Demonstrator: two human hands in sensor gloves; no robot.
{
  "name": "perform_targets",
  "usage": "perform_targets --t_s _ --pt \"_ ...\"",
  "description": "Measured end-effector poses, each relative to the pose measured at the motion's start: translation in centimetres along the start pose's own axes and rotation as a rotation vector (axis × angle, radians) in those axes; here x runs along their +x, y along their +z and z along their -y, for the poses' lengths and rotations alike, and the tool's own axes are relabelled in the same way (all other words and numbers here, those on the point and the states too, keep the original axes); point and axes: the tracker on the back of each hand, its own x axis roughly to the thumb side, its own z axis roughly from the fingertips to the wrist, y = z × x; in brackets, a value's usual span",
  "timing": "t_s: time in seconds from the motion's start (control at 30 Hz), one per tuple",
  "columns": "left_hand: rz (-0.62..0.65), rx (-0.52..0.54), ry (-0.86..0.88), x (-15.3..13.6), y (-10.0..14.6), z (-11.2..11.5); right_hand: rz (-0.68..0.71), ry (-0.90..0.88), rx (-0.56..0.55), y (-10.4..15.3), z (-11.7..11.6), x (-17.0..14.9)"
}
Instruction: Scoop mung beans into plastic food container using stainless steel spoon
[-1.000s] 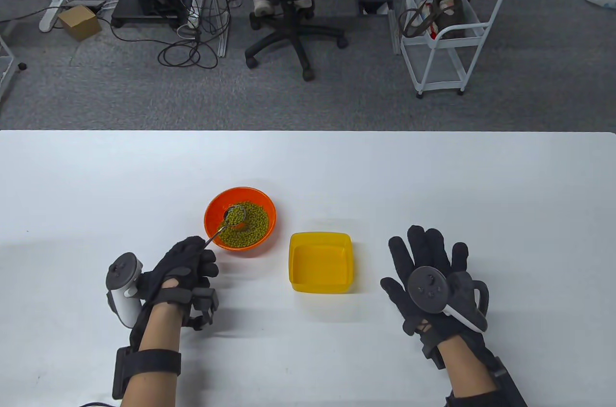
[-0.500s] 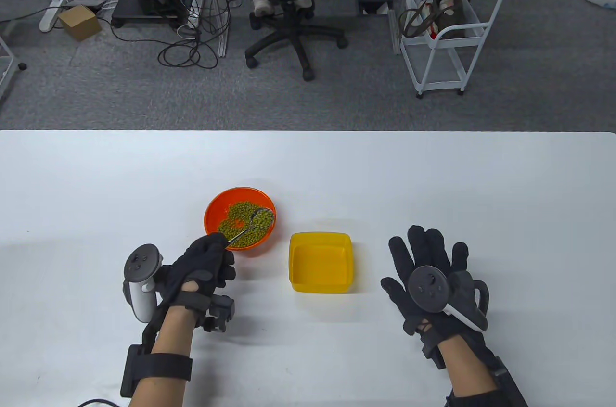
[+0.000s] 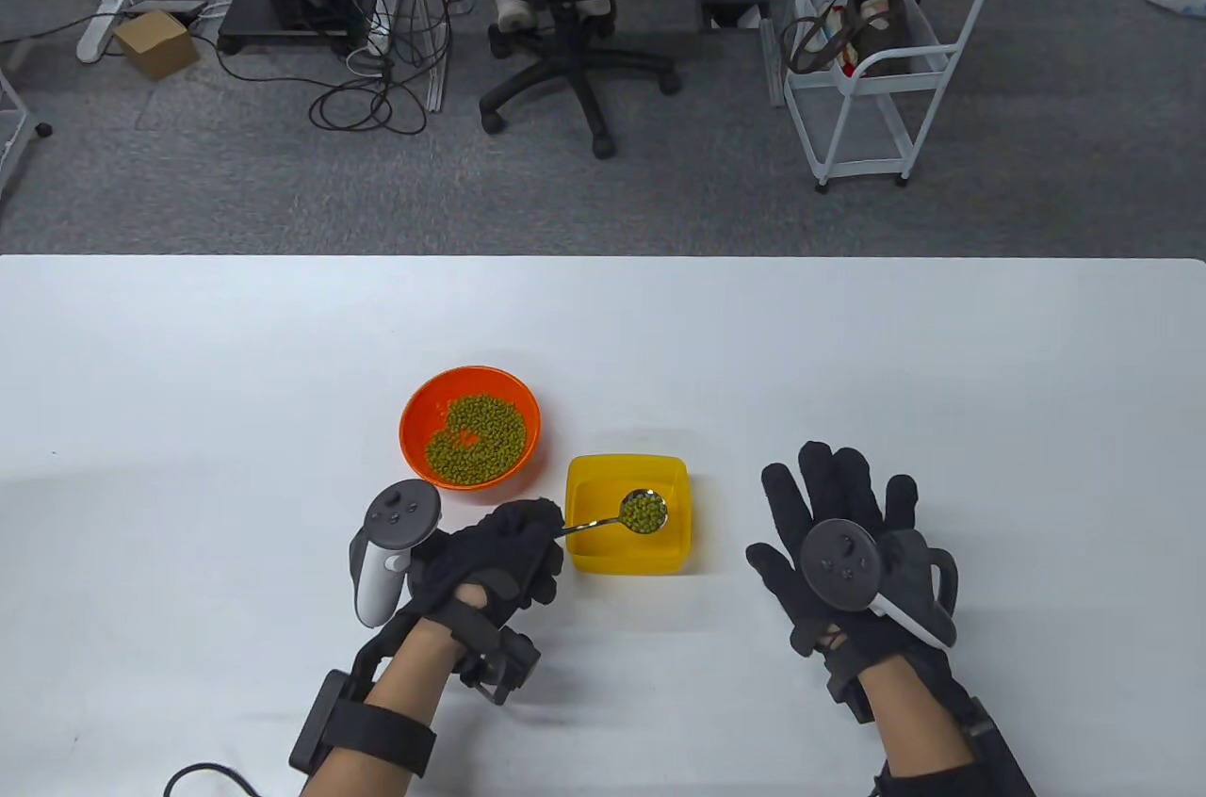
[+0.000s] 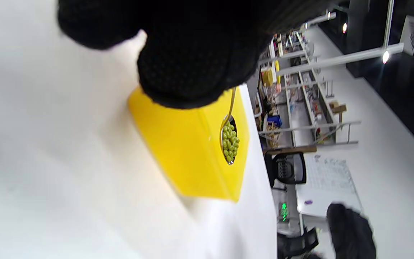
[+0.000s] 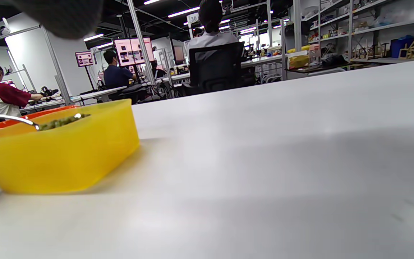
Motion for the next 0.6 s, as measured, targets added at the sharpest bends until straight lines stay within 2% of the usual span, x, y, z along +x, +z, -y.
perform_targets --t_s 0.23,0.4,0.6 --pt "0.031 0.015 -0.182 0.8 0.1 1.0 0.003 -0.006 0.004 0.0 0.0 0.0" --pt "0.123 0.074 -0.362 1.7 0.4 1.5 0.006 -0.004 0.006 0.0 0.0 0.0" --pt "0.157 0.067 -0.471 2.0 0.5 2.4 0.004 -0.003 0.009 0.0 -0.1 0.0"
